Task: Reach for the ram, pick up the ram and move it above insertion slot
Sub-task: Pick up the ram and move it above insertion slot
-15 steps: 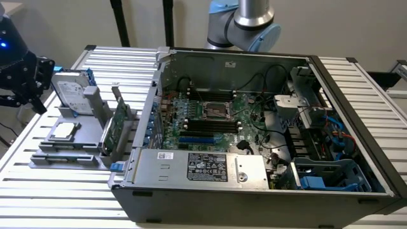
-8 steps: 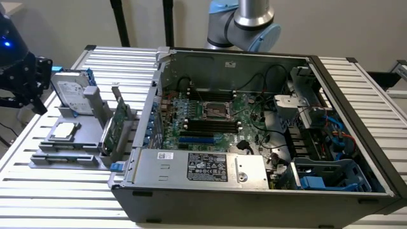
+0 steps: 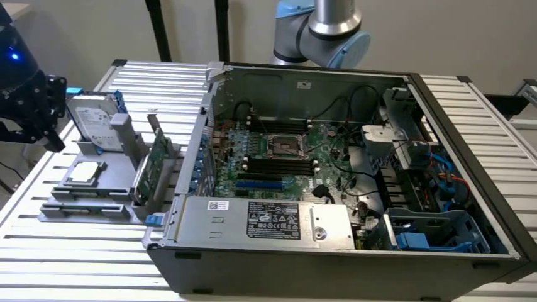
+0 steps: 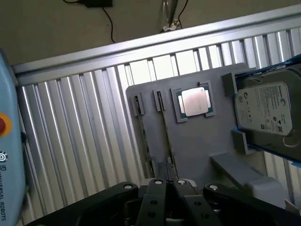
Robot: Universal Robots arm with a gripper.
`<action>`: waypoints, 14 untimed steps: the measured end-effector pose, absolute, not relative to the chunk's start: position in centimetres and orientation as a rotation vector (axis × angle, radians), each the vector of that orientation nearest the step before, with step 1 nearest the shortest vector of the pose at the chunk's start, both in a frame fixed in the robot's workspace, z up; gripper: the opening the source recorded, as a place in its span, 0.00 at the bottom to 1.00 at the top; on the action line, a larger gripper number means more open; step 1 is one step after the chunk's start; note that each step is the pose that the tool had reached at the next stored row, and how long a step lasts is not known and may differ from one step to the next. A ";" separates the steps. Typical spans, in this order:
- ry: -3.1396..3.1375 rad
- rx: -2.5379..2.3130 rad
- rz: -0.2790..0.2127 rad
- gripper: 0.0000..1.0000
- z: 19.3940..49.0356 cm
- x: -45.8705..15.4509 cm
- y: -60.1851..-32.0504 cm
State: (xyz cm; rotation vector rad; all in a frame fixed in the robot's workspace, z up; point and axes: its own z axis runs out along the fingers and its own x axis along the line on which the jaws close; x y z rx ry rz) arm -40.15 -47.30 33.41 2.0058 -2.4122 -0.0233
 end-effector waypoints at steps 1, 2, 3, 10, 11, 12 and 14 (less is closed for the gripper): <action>-2.395 2.029 -0.021 0.11 33.4 -40.1 -47.3; -2.378 2.051 -0.019 0.11 33.4 -40.1 -47.3; -2.361 2.073 -0.017 0.11 33.3 -40.1 -47.3; -2.225 2.221 -0.013 0.11 33.1 -40.1 -47.3; -2.205 2.241 -0.012 0.11 33.0 -40.1 -47.3; -2.185 2.260 -0.012 0.11 33.0 -40.1 -47.3; -2.164 2.281 -0.012 0.11 33.0 -40.1 -47.3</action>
